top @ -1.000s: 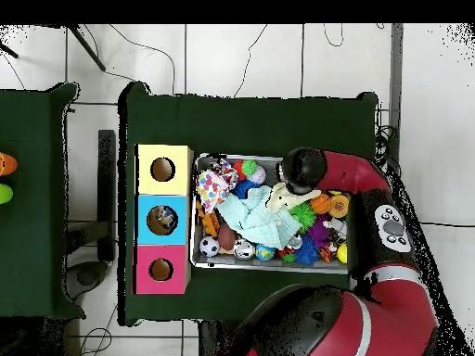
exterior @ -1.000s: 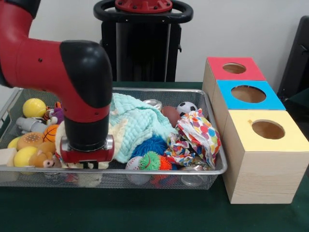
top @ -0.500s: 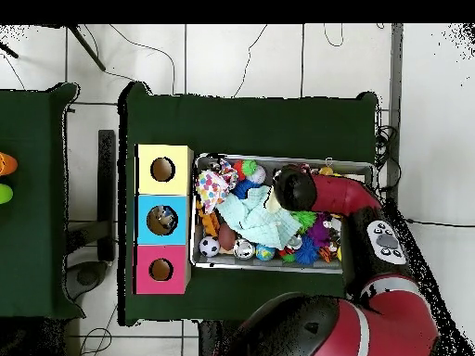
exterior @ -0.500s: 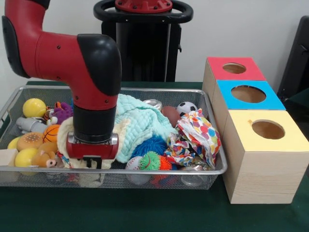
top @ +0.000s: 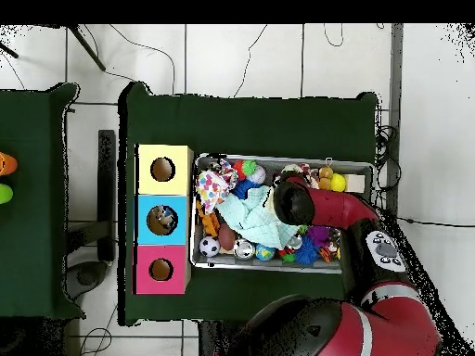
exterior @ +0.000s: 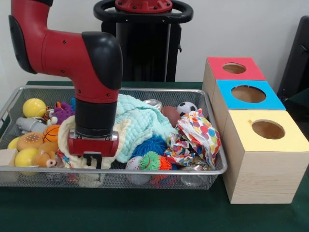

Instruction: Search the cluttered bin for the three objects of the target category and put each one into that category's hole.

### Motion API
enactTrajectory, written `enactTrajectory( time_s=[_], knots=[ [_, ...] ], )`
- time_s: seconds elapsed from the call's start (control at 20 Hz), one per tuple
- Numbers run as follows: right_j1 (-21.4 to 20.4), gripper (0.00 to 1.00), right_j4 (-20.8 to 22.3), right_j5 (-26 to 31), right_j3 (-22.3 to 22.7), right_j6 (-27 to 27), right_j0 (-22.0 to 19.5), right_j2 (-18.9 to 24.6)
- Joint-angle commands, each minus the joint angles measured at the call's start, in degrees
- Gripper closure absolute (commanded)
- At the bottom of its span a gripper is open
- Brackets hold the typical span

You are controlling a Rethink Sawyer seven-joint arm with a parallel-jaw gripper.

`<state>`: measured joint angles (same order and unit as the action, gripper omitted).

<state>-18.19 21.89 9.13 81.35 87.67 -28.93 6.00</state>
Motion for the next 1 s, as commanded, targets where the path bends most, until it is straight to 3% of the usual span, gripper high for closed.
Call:
enactTrajectory(
  time_s=[0.05,0.2,0.35,0.5,0.6,0.75,1.0],
  knots=[
    [2.7,1.00,-0.6,3.2,0.6,5.5,-3.1,1.5],
    [1.0,1.00,-2.0,8.6,-1.8,3.3,-2.9,2.7],
    [-5.7,1.00,-1.6,7.7,5.1,3.8,-4.2,2.9],
    [-10.3,1.00,0.7,1.4,13.9,6.0,-6.0,2.9],
    [-10.1,1.00,3.2,-4.3,17.3,7.9,-5.8,1.0],
    [-8.6,1.00,4.6,-8.4,20.4,8.7,-7.5,0.2],
    [-7.1,1.00,5.7,-13.6,22.4,9.6,-8.2,-2.8]
  ],
)
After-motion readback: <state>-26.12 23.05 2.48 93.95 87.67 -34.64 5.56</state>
